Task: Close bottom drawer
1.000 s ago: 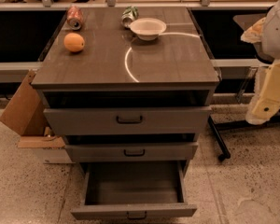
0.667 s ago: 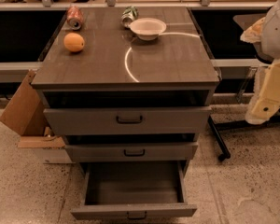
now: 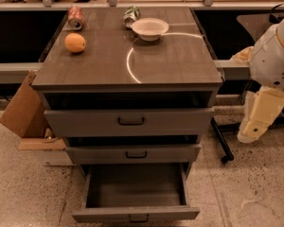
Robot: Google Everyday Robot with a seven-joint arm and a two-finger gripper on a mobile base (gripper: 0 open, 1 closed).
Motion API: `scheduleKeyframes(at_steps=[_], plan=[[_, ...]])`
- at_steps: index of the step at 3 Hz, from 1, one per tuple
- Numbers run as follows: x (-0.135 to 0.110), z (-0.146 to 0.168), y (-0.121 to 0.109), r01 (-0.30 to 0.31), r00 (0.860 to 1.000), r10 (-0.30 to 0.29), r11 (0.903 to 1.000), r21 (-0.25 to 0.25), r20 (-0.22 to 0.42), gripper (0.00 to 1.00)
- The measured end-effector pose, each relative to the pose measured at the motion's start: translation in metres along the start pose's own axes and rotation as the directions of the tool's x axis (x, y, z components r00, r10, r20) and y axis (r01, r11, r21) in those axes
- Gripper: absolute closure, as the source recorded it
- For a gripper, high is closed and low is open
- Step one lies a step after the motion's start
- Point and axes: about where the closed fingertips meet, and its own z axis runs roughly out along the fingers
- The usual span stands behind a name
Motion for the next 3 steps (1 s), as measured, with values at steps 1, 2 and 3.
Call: scheduleKeyframes(at_steps=[1,2,3], plan=[[0.001,0.004,0.001,0.002,1.000,-0.002,1.0000,-0.004,-0.004,0.00],[0.004,0.017,0.003,0.010,1.000,-0.011,0.9998,-0.017,-0.018,0.00],[0.014,0.054,0.013,0.014,1.000,-0.015,0.9980,-0.062,-0.020,0.00]])
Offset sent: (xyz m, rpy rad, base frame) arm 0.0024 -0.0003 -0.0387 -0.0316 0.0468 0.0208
